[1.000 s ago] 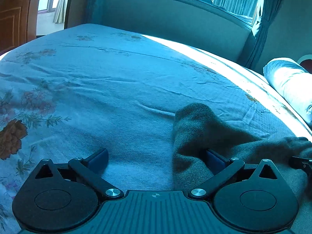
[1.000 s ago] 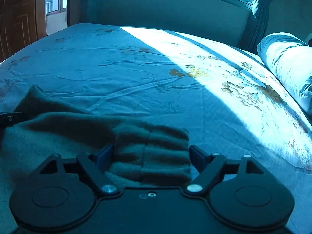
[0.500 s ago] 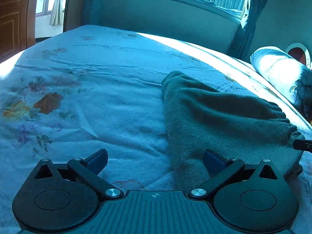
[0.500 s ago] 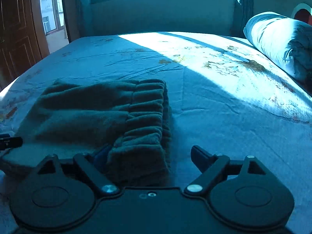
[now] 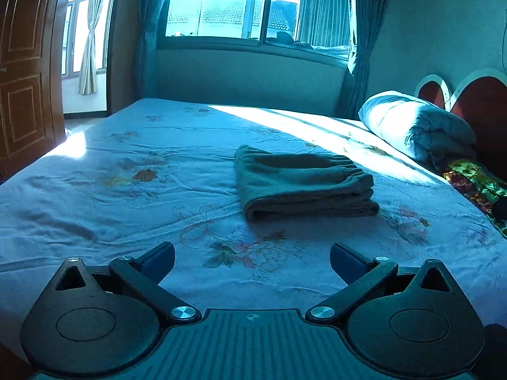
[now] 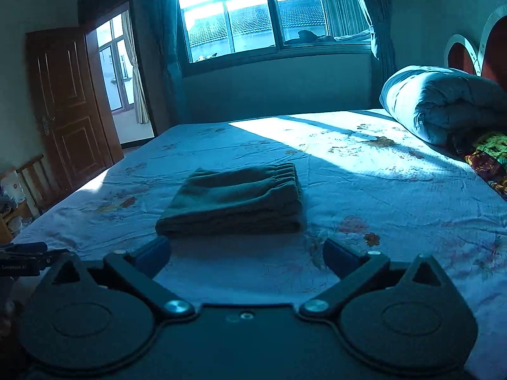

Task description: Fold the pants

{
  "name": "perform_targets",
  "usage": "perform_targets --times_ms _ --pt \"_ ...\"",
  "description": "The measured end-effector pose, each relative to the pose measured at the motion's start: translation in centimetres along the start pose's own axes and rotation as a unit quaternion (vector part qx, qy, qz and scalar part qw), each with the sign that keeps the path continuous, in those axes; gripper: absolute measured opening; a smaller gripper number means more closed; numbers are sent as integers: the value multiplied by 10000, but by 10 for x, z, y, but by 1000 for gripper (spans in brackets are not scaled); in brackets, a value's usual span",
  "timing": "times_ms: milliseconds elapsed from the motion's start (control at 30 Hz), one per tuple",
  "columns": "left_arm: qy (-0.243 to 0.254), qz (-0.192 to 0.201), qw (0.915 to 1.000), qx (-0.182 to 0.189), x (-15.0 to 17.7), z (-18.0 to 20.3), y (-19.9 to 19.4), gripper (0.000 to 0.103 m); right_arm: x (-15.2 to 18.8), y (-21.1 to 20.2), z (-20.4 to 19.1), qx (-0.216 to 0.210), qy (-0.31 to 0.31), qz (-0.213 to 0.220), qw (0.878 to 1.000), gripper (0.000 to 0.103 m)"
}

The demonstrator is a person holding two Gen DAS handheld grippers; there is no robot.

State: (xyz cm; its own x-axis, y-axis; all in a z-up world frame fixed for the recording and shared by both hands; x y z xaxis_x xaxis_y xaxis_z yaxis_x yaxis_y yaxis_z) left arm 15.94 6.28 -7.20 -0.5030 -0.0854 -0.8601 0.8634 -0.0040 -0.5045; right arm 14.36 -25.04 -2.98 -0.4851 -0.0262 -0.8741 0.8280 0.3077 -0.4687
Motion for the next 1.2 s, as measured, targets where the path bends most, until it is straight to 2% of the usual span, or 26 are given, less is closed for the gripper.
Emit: perform_targets --times_ms 133,300,400,500,633,767,933,1200 --pt "148 96 9998 -16 6 25 -46 103 7 -33 -14 52 70 35 10000 97" --pt "-23 182 9997 146 14 43 -89 103 13 -68 -29 150 -151 271 9994 97" --pt "27 269 9996 107 16 54 -108 103 16 -77 -33 150 -233 304 9992 97" --pt "191 481 9986 -90 11 61 -126 103 9 -88 -37 159 -208 463 9986 97" --pt "177 654 9977 42 2 62 -150 103 15 -94 -49 192 -354 416 9983 97" --pt "158 651 9977 110 -2 59 -156 103 20 -94 -59 167 -424 385 9982 97" --pt "80 649 9977 174 0 57 -152 103 20 -103 -70 223 -542 550 9968 97" --pt "144 619 9977 234 1 61 -149 103 17 -105 -62 200 -446 574 9972 97"
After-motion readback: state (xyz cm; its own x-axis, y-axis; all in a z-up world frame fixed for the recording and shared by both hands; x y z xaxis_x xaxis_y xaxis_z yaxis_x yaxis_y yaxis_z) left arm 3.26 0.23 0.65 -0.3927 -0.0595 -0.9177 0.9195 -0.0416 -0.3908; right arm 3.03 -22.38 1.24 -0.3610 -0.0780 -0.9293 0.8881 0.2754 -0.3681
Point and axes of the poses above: each gripper's, at about its wrist camera, not at the fingertips, and y roughly the way its jaws point, z to its right, x to its underside, the point moved 3 cm from there along y, roughly the way its jaws point, and after that the axes turned 2 degrees about -z, right-handed, at the moved point
